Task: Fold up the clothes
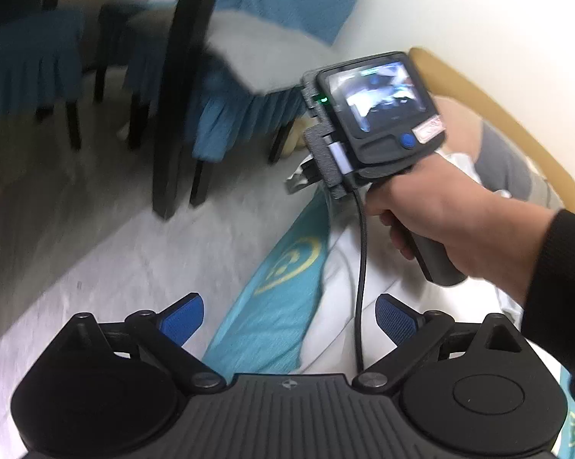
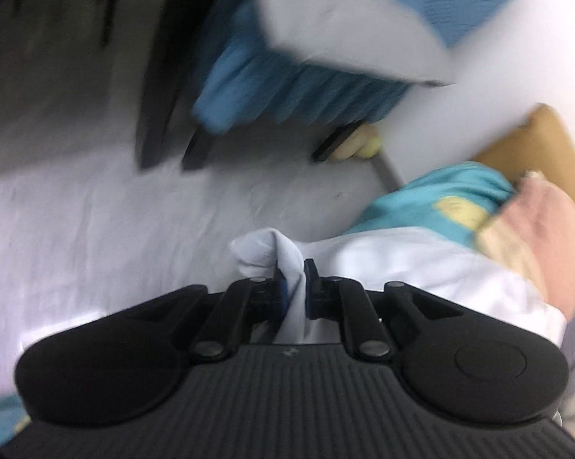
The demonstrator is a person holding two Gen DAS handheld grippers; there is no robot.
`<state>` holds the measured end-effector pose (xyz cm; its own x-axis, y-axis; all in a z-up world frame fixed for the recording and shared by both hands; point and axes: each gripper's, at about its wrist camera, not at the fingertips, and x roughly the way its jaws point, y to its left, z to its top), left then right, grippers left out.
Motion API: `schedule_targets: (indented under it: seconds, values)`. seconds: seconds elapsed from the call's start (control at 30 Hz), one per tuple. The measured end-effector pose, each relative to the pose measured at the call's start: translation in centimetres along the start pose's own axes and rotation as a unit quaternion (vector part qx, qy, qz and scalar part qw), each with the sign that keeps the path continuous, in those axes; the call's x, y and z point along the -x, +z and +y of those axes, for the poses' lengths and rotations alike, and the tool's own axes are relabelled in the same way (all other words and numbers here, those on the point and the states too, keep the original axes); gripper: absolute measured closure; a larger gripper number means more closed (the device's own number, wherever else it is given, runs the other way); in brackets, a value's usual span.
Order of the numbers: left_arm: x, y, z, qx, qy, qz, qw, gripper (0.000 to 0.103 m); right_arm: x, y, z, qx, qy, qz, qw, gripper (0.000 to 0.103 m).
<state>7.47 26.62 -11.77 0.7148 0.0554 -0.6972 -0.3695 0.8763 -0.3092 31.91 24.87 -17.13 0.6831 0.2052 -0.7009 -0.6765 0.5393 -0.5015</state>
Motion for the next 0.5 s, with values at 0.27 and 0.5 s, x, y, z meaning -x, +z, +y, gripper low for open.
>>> schedule_targets:
  seconds: [0.27, 0.5]
  values:
    - [4.1, -1.5, -3.9, -0.085, -0.087, -0.063, 0.9905, 0.005, 13.5, -7.6, -11.8, -0.285, -0.117, -0.204, 0.929, 0.094]
    - [6.2, -3.3, -6.7, -0.112, -0.148, -0.045, 0.9816, 0.005, 16.3, -23.0, -18.7, -0.509, -0.18, -0.179, 0.822, 0.095]
